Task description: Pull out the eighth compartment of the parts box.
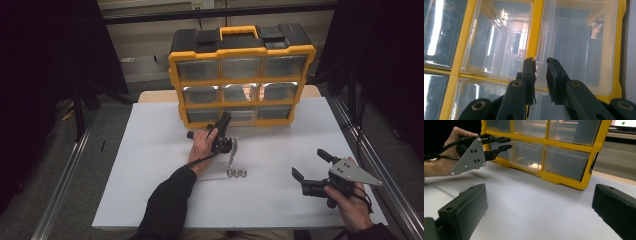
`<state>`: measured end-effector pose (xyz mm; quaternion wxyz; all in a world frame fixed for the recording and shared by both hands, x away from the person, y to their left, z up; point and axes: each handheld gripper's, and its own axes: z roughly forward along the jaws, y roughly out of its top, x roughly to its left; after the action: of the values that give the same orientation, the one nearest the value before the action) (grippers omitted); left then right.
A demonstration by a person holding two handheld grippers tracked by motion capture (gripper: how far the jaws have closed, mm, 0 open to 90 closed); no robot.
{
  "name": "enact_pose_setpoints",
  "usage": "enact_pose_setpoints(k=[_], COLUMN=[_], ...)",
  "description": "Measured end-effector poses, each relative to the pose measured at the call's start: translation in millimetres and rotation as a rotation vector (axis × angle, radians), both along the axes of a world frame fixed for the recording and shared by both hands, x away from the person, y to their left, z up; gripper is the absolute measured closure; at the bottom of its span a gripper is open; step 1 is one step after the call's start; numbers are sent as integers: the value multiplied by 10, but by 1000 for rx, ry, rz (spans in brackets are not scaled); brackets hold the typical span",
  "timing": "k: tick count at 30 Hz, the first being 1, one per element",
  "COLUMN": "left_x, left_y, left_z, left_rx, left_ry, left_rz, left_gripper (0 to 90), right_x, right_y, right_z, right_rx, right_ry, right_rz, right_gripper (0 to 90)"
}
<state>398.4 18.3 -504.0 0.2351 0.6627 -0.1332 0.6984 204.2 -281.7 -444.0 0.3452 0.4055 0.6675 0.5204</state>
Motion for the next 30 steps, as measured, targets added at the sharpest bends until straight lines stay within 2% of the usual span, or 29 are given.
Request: enact_pose_setpoints(k=[1, 2, 3, 4, 6, 7, 8, 11, 13, 14, 16, 18, 20, 22, 23, 24, 26, 27, 28, 30], left_x=[-19, -24, -3, -44, -63, -57, -60, -120, -130, -129, -144, -168, -169, -203, -218, -201, -219, -228, -253, -278], left_y=[3, 6, -7, 8, 20, 13, 15, 28, 24, 14, 9, 7, 10, 21, 18, 12, 18, 22, 26, 29], left_z=[12, 5, -7, 15, 17, 1, 2, 31, 23, 13, -8, 3, -1, 24, 17, -2, 17, 16, 28, 35], left_rx=[16, 10, -9, 24, 39, 12, 11, 57, 45, 28, 16, 26, 23, 60, 50, 15, 43, 45, 64, 72], left_ry=[-12, -5, 1, -8, -1, -1, 0, -4, -21, -15, -14, -7, -9, -20, -13, -17, -29, -23, -25, -31], left_rz=[15, 15, -22, 20, 33, 9, 8, 56, 42, 23, 27, 42, 31, 61, 66, 28, 35, 39, 59, 70], left_gripper=[777, 777, 777, 777, 777, 777, 777, 777, 778, 778, 778, 779, 779, 778, 779, 779, 779, 779, 779, 780], right_x=[0, -2, -1, 1, -2, 0, 0, -3, -2, -2, -1, -2, -2, -3, -3, -2, -3, -4, -6, -10], right_y=[0, 0, 0, 0, 2, 0, 0, 2, 4, 2, 1, 3, 5, 2, 1, 2, 3, 4, 3, -2], right_z=[1, 1, 1, 0, 2, 1, 0, 2, 3, 3, 2, 3, 3, 4, 3, 3, 4, 4, 6, 8], right_rx=[3, 4, 3, 3, 8, 4, 4, 5, 10, 10, 10, 10, 9, 10, 9, 10, 10, 10, 9, 8], right_ry=[-2, 0, 0, -2, 0, -1, 0, 1, -1, -2, -2, -2, -2, -3, -2, -3, -3, -4, -4, -2], right_rz=[0, -1, -1, 0, -5, 0, -1, 1, -1, -1, -2, -1, 0, 0, 2, -3, -1, -2, -3, 6], right_gripper=[0, 0, 0, 0, 0, 0, 0, 0, 0, 0, 0, 0, 0, 0, 0, 0, 0, 0, 0, 0])
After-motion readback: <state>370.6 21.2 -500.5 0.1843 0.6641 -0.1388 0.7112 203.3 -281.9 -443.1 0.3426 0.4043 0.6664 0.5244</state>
